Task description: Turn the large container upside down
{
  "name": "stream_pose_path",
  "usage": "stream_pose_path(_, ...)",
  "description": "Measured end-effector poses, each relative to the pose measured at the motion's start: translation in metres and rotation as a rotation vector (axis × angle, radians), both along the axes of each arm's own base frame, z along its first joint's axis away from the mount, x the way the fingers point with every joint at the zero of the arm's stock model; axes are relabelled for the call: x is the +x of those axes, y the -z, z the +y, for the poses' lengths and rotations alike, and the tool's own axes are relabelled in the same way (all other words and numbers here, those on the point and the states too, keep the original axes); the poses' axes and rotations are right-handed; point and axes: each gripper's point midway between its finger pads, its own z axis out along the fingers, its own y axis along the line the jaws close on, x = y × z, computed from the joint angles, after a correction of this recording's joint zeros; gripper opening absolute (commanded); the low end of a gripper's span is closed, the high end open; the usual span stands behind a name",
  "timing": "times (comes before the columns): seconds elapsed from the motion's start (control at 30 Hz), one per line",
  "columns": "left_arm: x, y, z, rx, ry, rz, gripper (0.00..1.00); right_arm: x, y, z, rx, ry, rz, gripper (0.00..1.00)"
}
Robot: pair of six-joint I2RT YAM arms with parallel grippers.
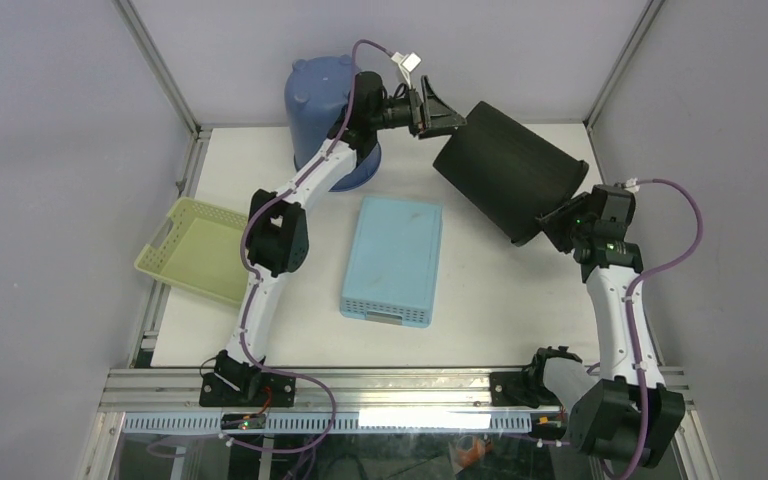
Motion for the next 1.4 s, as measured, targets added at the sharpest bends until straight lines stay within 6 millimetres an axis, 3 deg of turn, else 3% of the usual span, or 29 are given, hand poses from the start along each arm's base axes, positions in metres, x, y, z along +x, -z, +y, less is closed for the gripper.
stream_pose_path(0.17, -0.012, -0.042, 0.003, -0.052, 0.008, -0.065, 0.99, -0.001, 0.021, 0.017, 0.107, -0.025, 0.006, 0.36)
stream_pose_path(0.27, -0.037, -0.068, -0.003, -0.083, 0.07, -0.092, 0.99, -0.005, 0.041, 0.029, 0.188, -0.022, 0.03, 0.36)
stream_pose_path(0.37, -0.069, -0.088, -0.019, -0.115, 0.152, -0.133, 0.99, -0.013, 0.061, 0.035, 0.238, -0.006, 0.061, 0.46)
stream_pose_path(0.47, -0.095, -0.092, -0.034, -0.125, 0.217, -0.136, 0.99, -0.021, 0.076, 0.038, 0.267, 0.01, 0.09, 0.61)
stream_pose_path(0.6, -0.121, -0.092, -0.051, -0.128, 0.277, -0.127, 0.99, -0.029, 0.087, 0.039, 0.278, 0.024, 0.112, 0.71)
stream_pose_path(0.83, -0.148, -0.096, -0.068, -0.143, 0.332, -0.122, 0.99, -0.033, 0.08, 0.037, 0.263, 0.034, 0.091, 0.73)
stream_pose_path(1.03, -0.153, -0.093, -0.073, -0.143, 0.348, -0.118, 0.99, -0.038, 0.087, 0.038, 0.262, 0.034, 0.11, 0.73)
stream_pose_path(1.17, -0.148, -0.087, -0.072, -0.115, 0.33, -0.116, 0.99, -0.038, 0.08, 0.037, 0.218, -0.018, 0.115, 0.76)
stream_pose_path(1.27, -0.127, -0.078, -0.06, -0.058, 0.251, -0.102, 0.99, -0.027, 0.049, 0.033, 0.143, -0.079, 0.074, 0.8)
stream_pose_path(1.4, -0.079, -0.063, -0.016, 0.042, 0.056, -0.071, 0.99, 0.001, -0.016, 0.026, 0.028, -0.158, -0.057, 0.84)
